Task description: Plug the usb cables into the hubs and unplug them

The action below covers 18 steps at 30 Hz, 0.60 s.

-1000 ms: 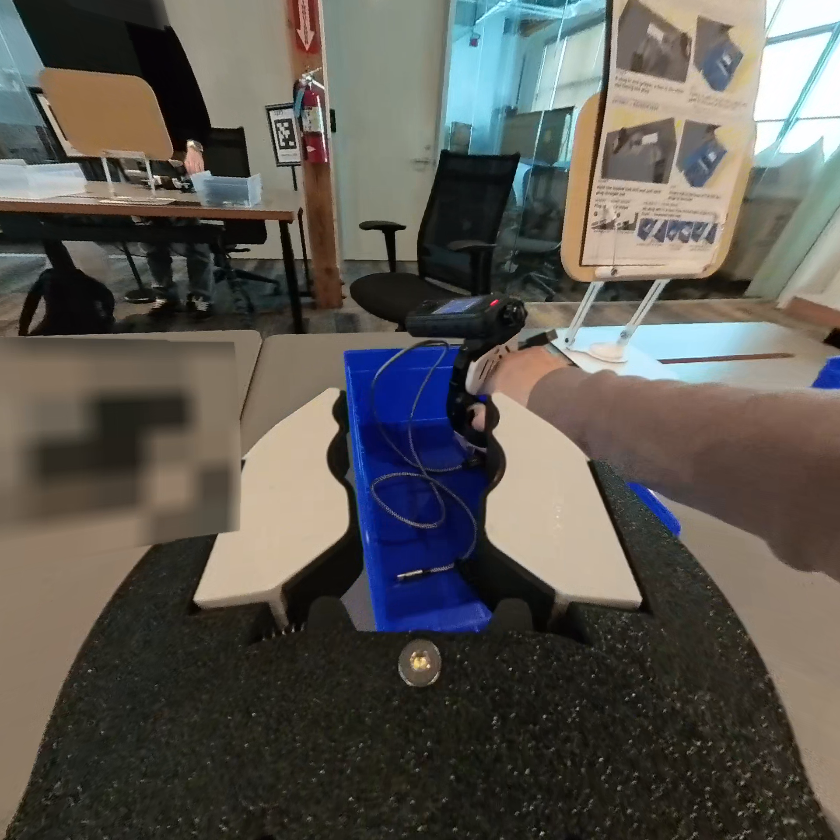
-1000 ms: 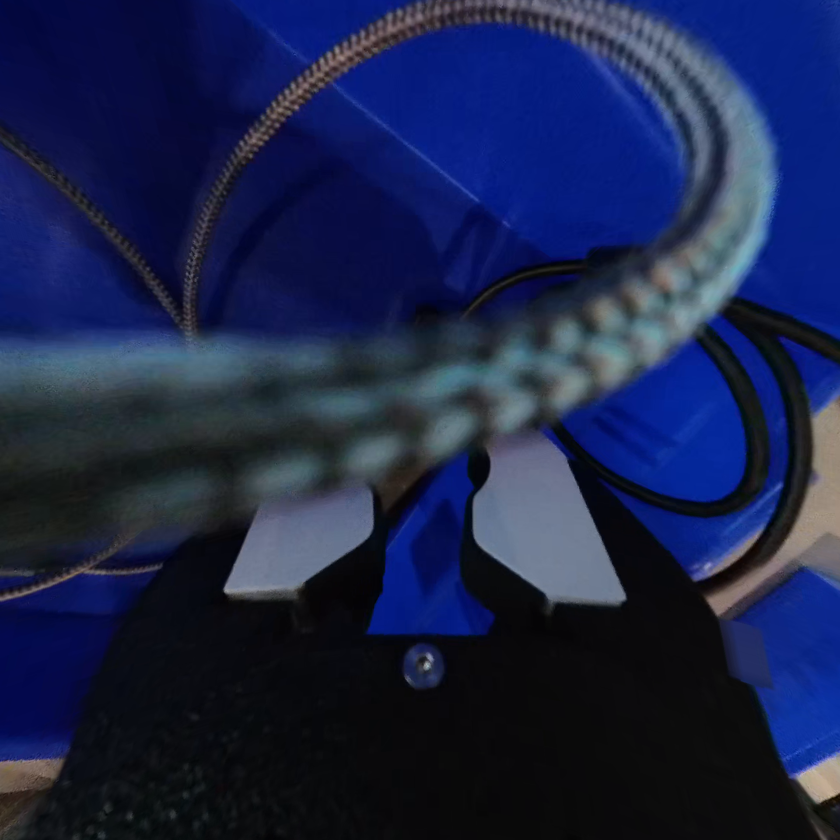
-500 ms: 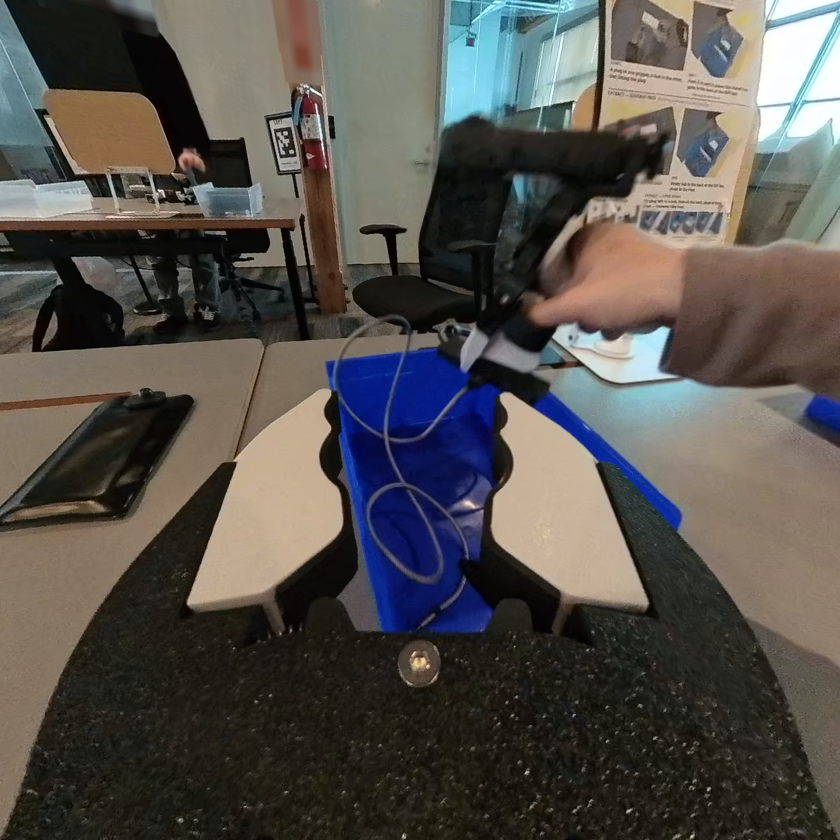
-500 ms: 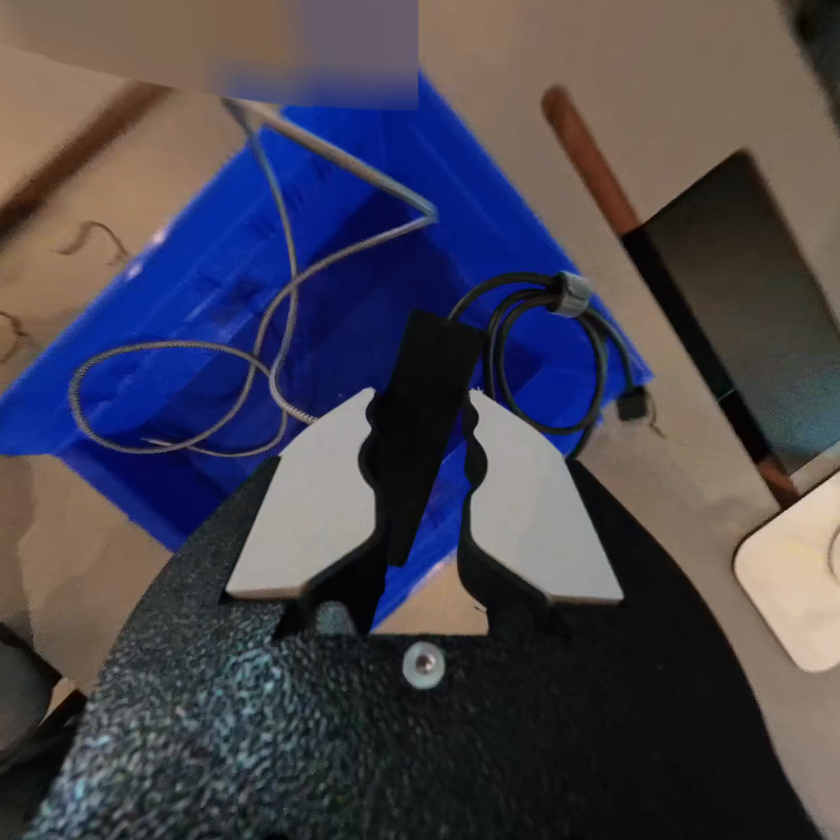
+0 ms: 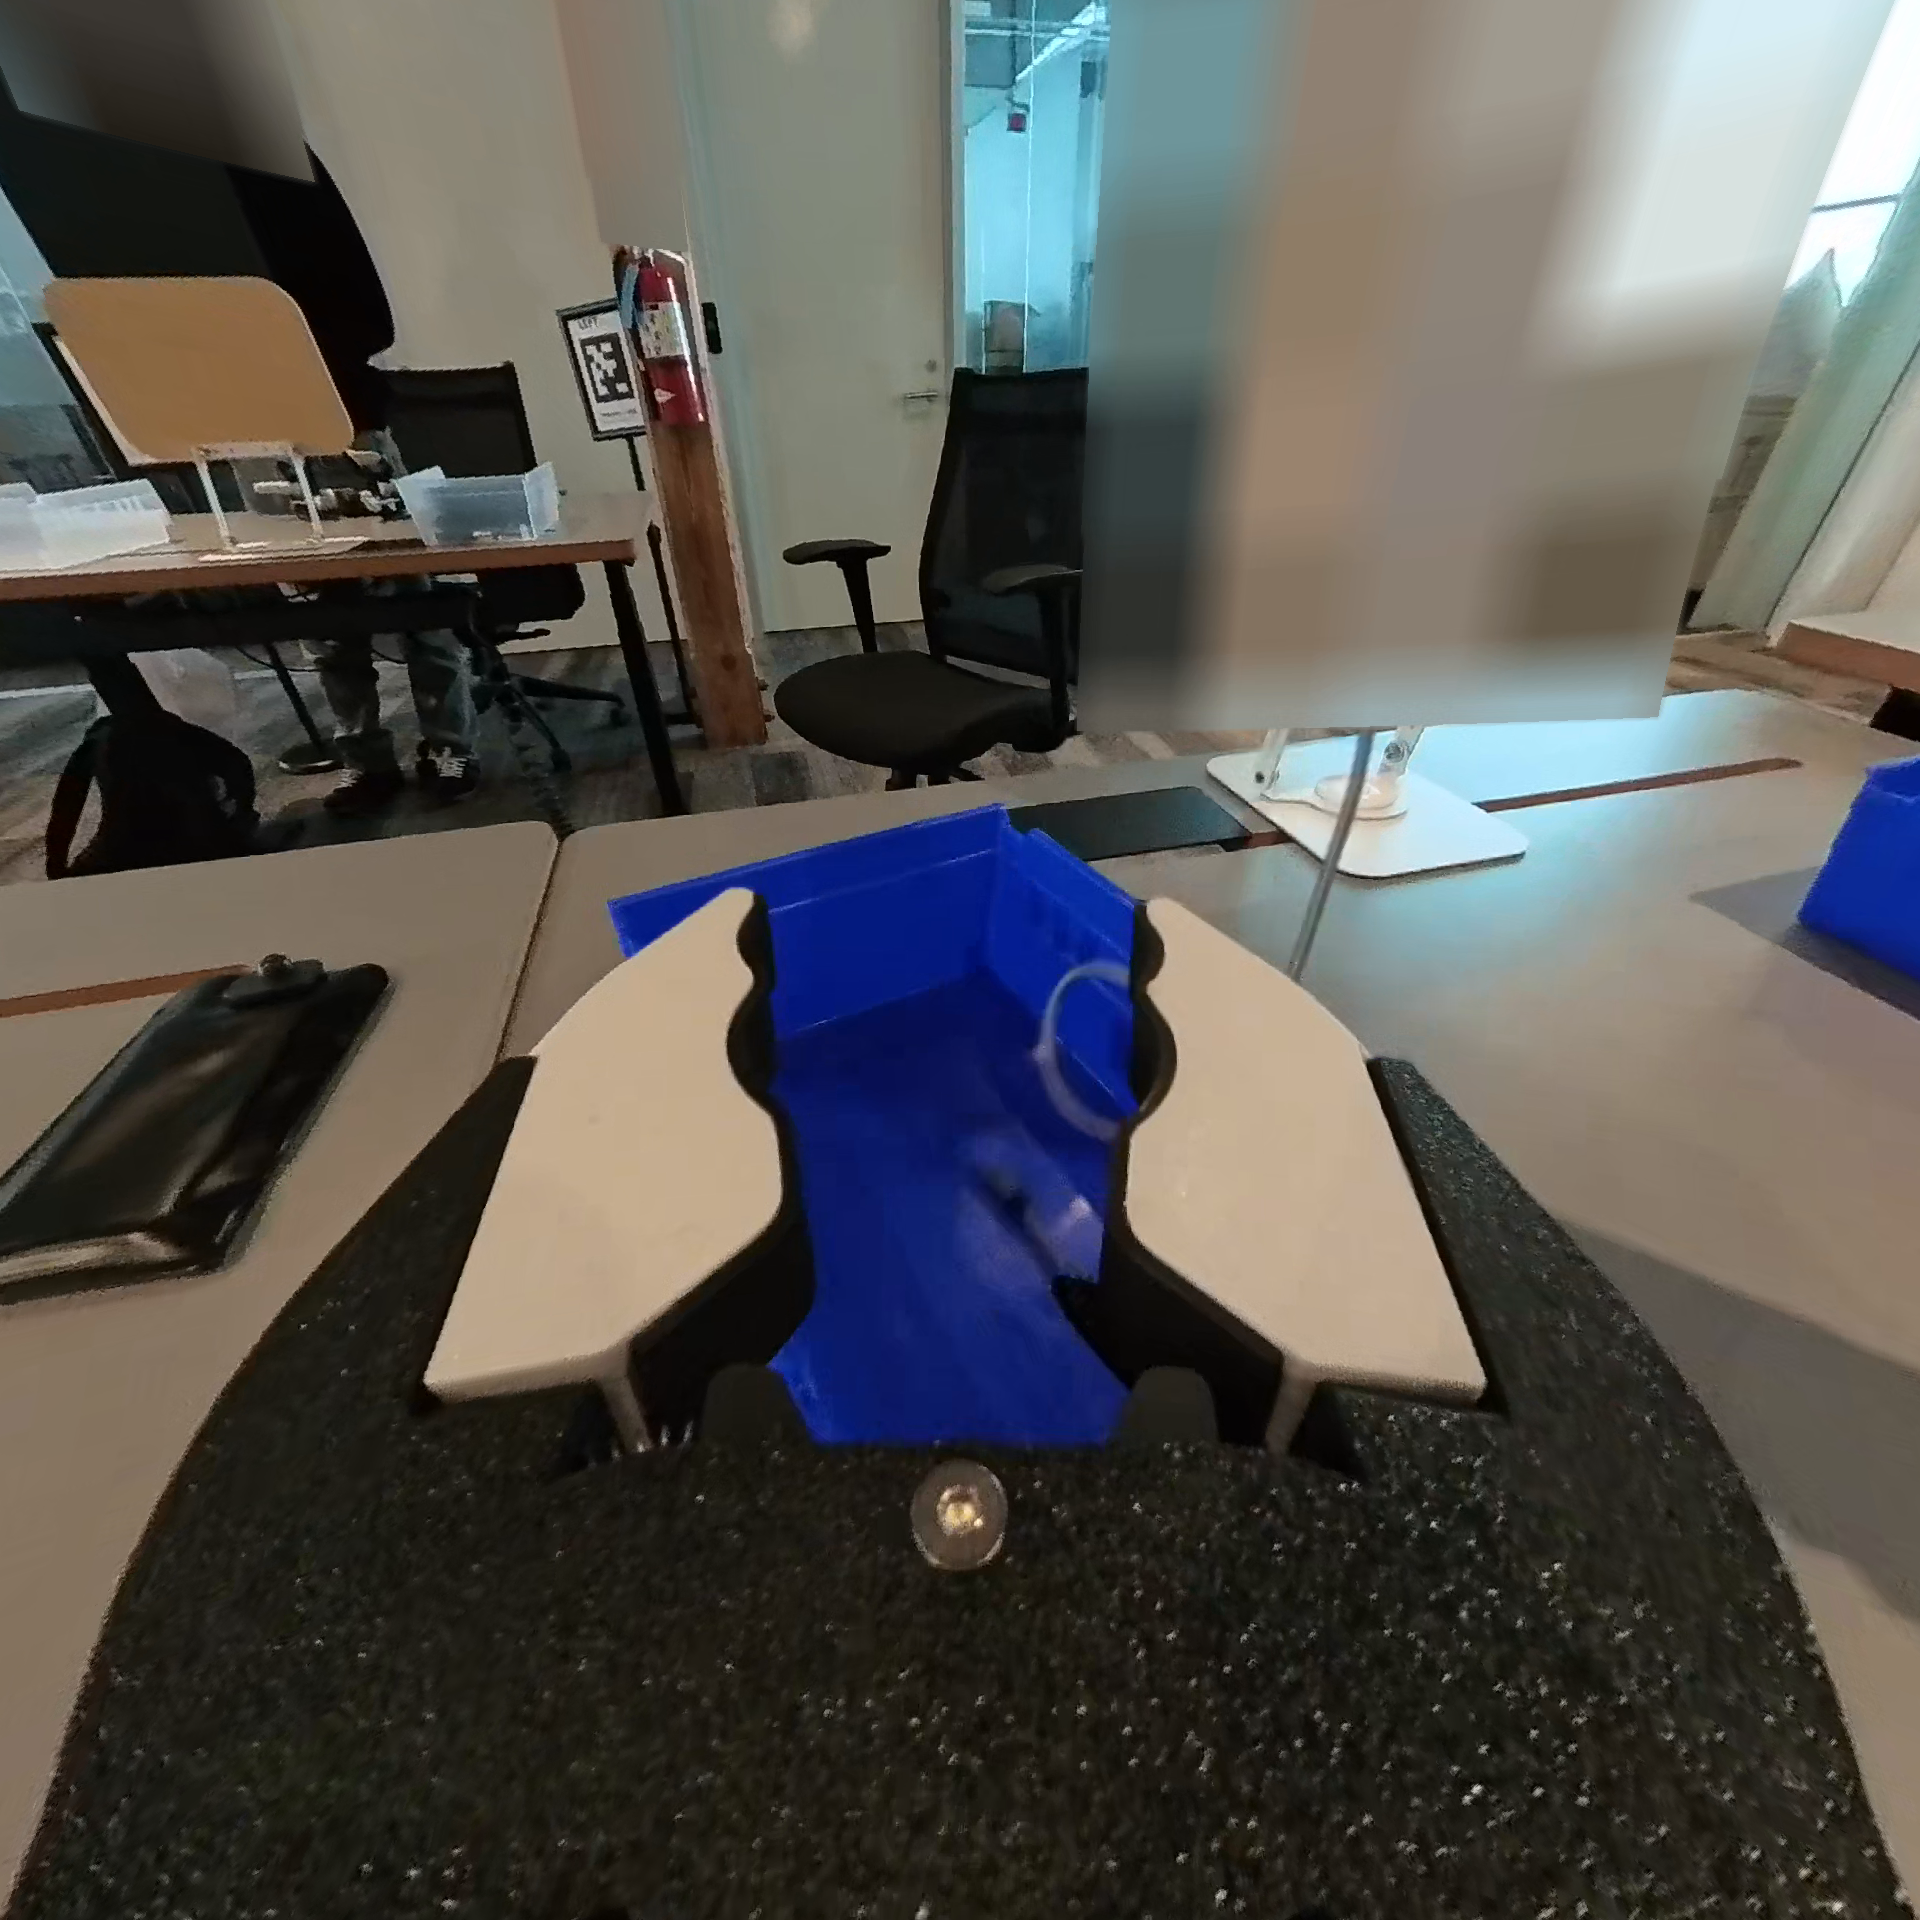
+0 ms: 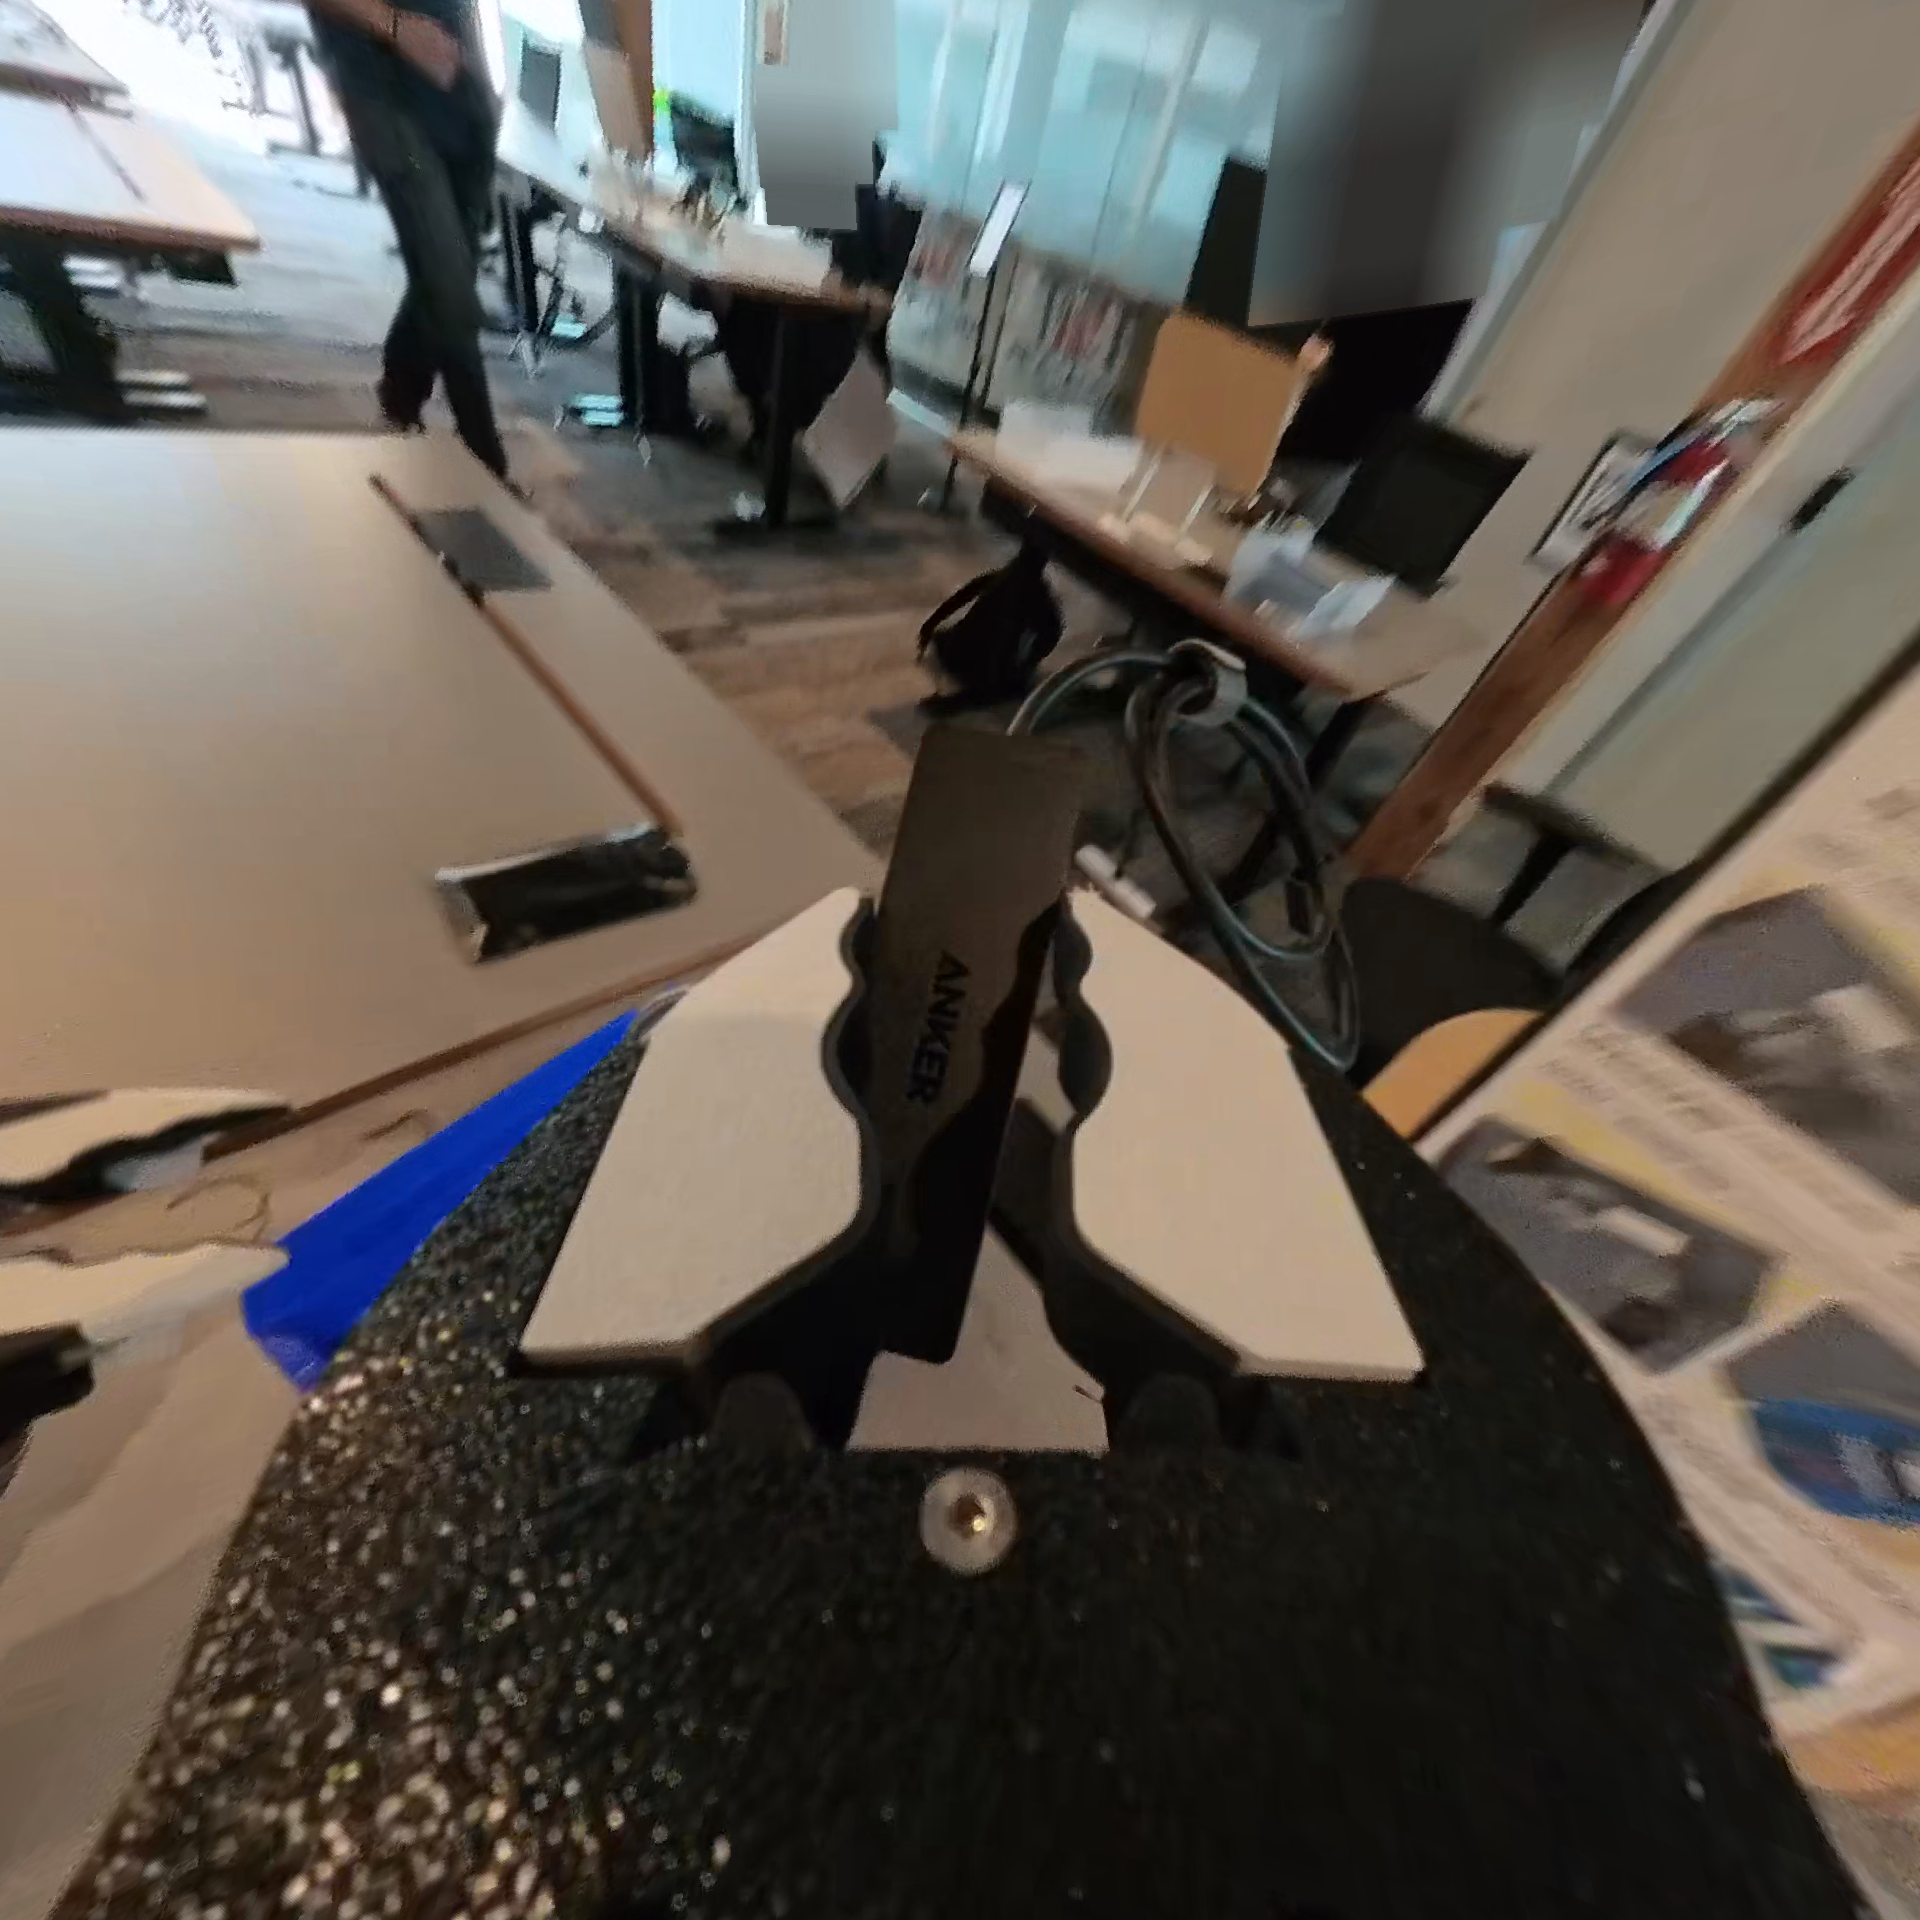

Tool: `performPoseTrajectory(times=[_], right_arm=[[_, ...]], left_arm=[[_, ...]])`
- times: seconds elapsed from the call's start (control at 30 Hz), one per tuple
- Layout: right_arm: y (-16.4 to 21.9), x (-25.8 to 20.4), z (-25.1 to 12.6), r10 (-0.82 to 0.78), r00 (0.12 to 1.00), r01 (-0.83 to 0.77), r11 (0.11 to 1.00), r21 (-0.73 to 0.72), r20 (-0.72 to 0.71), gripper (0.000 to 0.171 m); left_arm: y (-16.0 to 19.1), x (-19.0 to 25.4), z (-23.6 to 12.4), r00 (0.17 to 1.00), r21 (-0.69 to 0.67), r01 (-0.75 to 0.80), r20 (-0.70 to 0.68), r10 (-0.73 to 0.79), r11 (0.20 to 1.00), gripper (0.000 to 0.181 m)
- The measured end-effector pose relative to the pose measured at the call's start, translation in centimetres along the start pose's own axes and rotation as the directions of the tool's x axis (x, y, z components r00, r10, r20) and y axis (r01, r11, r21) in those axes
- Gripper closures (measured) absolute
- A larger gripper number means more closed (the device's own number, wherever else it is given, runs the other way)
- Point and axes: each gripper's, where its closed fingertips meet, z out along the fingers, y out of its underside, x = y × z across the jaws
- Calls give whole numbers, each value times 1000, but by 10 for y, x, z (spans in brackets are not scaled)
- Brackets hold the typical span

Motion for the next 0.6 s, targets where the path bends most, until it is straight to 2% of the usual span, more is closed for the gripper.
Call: performPoseTrajectory(times=[0.2, 0.33, 0.43, 0.5, 0.6], right_arm=[[-124, 42, -94, -54, 978, 96, 973, 208, -200, 139], [-169, 62, -147, -83, 947, 161, 959, 235, -309, 139], [-161, 66, -165, -151, 934, 214, 962, 169, -324, 139], [-131, 68, -167, -259, 901, 293, 955, 48, -347, 139], [-69, 69, -168, -439, 820, 419, 898, -138, -368, 137]], left_arm=[[4, 8, 7, 999, -26, -32, -4, 32, 999, 115], [1, 19, 11, 998, -14, -44, -33, 44, 999, 115], [-3, 31, 12, 996, 4, -50, -73, 51, 999, 115], [-6, 39, 13, 994, 17, -52, -100, 53, 999, 115], [-12, 57, 15, 986, 40, -50, -159, 56, 998, 115]])
